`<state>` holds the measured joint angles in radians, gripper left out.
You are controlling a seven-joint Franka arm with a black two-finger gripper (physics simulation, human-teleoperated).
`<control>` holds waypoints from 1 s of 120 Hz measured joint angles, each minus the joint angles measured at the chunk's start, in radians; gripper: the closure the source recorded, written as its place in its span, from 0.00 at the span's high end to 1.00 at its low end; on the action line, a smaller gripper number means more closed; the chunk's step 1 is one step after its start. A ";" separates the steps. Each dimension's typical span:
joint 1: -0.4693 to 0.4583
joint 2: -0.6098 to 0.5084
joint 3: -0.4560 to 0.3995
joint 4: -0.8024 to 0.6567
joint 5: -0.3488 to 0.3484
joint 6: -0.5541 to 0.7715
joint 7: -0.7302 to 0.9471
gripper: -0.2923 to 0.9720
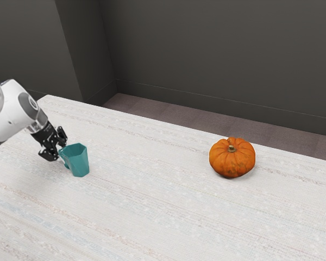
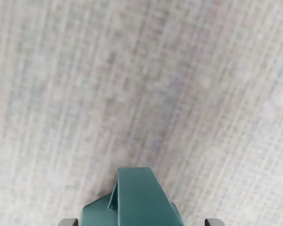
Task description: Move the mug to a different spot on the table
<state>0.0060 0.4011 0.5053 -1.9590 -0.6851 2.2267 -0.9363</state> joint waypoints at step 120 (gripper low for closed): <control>0.009 -0.046 -0.180 -0.030 -0.126 0.000 0.026 0.26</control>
<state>0.0145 0.3553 0.3249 -1.9887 -0.8110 2.2267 -0.9103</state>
